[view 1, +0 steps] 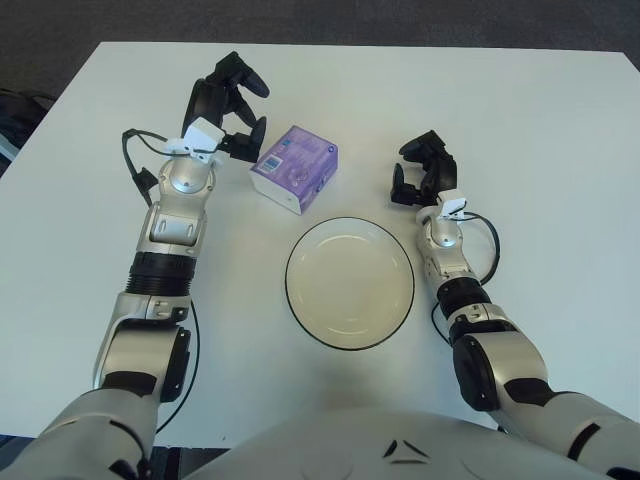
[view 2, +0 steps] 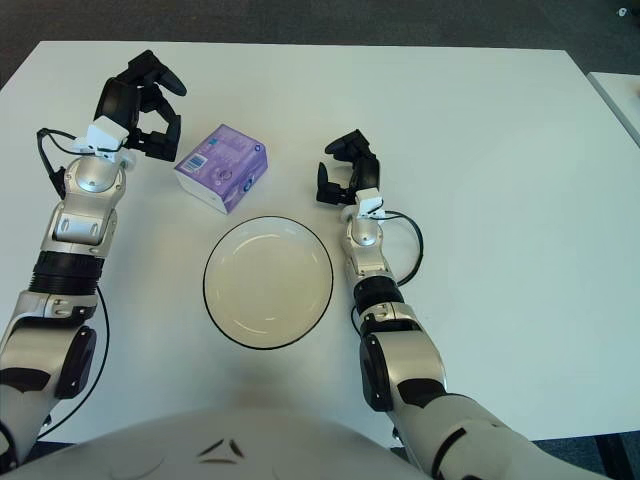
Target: Put the tissue paper into the plate.
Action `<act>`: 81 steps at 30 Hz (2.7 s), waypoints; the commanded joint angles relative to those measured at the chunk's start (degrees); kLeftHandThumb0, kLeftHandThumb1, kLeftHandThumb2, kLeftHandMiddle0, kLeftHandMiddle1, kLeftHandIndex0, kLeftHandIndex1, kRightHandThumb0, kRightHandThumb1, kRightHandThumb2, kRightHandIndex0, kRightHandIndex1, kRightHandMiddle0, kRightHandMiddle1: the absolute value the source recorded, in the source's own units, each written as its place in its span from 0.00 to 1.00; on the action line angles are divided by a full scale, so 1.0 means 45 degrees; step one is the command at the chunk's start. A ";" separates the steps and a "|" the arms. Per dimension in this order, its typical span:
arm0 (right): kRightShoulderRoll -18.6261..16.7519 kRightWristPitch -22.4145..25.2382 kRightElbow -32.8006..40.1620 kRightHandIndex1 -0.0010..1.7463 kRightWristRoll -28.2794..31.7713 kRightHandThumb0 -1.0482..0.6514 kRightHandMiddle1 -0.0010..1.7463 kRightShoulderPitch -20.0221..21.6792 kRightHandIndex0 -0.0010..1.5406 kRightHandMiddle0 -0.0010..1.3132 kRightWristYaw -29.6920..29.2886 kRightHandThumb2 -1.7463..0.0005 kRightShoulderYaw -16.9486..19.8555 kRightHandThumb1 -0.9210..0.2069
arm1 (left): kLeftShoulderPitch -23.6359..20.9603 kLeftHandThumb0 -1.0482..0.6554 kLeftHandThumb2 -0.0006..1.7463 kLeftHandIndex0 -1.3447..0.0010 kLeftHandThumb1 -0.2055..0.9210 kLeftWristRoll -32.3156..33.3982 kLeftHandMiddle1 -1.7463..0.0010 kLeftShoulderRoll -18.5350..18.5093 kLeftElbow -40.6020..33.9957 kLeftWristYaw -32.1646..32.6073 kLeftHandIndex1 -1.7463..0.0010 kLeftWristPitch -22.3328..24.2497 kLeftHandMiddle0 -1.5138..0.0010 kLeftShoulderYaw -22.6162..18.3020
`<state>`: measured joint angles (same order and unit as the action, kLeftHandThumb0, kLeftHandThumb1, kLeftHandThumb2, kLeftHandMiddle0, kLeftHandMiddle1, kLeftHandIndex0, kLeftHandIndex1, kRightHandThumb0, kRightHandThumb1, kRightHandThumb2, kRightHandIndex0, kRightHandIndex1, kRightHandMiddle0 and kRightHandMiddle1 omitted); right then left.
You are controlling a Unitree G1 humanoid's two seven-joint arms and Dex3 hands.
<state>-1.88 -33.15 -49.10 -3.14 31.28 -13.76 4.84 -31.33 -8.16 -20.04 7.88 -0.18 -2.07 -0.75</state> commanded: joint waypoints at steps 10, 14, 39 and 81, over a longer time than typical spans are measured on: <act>0.0120 0.1766 -0.2716 1.00 -0.0017 0.61 0.87 -0.3270 0.46 0.44 0.0046 0.21 0.0098 0.63 | -0.0187 0.61 0.89 0.59 0.27 -0.1055 0.04 -0.0341 -0.0196 -0.0016 0.00 0.0370 0.47 0.0238; 0.0111 0.1804 -0.2744 1.00 0.0016 0.61 0.87 -0.3264 0.46 0.44 0.0034 0.21 0.0132 0.63 | -0.0536 0.61 0.90 0.58 0.26 -0.2812 0.04 -0.1037 0.0028 -0.0195 0.00 0.0701 0.47 0.1145; 0.0006 0.1833 -0.2996 1.00 -0.0099 0.61 0.87 -0.3078 0.46 0.44 -0.0129 0.21 0.0034 0.63 | -0.5188 0.00 0.65 1.00 1.00 -0.9913 0.52 -0.2630 0.0126 -1.1299 0.98 0.4852 0.71 0.7305; -0.0286 0.2140 -0.4011 1.00 -0.0261 0.61 0.87 -0.2356 0.44 0.43 -0.0675 0.23 -0.0081 0.61 | -0.7872 0.00 0.76 1.00 1.00 -0.7268 1.00 -0.2278 0.1905 -1.5449 1.00 0.2422 1.00 0.6838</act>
<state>-1.88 -33.15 -53.61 -4.01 34.46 -16.40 4.51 -65.02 -43.80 -28.84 14.15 -67.42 11.73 31.18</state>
